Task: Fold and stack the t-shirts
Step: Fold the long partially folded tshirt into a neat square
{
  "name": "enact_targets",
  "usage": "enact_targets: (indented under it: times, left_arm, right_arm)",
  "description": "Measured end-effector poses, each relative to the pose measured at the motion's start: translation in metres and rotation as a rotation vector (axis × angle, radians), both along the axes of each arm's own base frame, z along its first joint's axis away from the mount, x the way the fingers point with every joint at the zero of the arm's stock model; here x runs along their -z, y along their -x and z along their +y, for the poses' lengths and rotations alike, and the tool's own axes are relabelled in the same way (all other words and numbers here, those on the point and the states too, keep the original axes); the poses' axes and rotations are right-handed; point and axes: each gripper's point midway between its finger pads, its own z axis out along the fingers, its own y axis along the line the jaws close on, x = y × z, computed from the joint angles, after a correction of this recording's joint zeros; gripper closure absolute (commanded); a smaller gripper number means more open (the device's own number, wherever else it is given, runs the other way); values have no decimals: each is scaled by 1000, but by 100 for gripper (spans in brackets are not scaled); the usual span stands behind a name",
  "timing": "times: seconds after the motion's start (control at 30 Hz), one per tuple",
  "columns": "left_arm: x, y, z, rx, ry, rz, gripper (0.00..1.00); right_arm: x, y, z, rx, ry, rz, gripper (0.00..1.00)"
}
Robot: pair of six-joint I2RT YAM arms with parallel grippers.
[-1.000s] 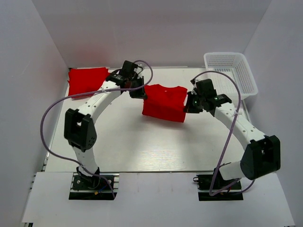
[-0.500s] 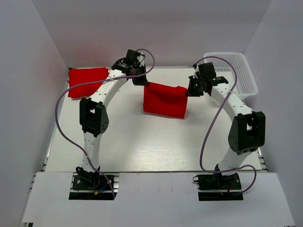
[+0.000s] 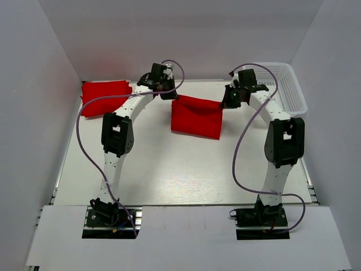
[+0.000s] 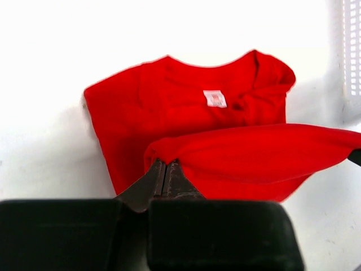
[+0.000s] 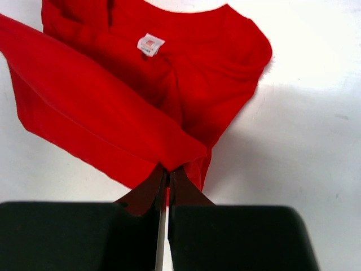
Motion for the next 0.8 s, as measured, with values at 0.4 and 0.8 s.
enact_targets:
  times: [0.4,0.8]
  left_arm:
    - [31,-41,1,-15,54,-72,1]
    - [19,-70,21,-53,64,-156,0]
  right_arm:
    - [33,-59,0,-20,-52,-27,73]
    - [8,-117,0,-63,-112,-205,10]
